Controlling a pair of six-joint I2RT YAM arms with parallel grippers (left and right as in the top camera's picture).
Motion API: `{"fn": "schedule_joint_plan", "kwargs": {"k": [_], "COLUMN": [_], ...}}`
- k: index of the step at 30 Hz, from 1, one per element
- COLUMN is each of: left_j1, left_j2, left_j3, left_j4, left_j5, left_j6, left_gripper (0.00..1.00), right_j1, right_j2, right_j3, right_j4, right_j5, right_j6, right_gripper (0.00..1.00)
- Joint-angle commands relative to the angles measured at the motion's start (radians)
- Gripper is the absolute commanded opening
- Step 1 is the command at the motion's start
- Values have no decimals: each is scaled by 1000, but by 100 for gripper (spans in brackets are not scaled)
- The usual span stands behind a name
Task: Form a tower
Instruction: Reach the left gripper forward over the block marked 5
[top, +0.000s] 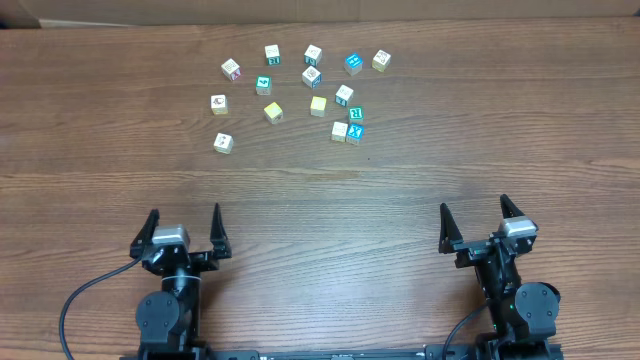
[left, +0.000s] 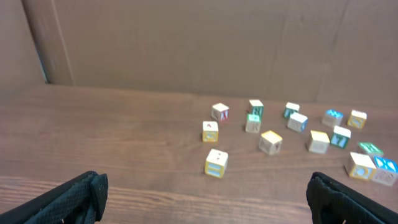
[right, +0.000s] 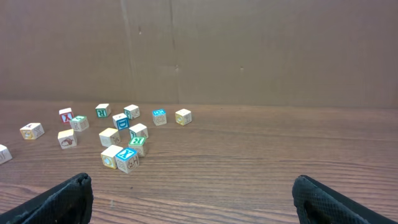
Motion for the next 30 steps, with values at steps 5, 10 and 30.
{"fn": "schedule_joint_plan", "kwargs": {"k": [5,10,30], "left_j1": [-3,-3,-3], "left_j2": [-9,-9,459], "left_j3": [20,134,953], "left_j4": [152,137,-354], "left_j5": [109,114,179], "left_j6": [26,22,135], "left_gripper": [100,100,100], "right_j1": [6,6,6], "right_j2": [-8,-8,-8], "right_j3": [-11,-11,-11], "right_j4": [3,3,3], "right_j5": [10,10,10], "right_j6": [-2,-2,-2], "right_gripper": [100,100,100]}}
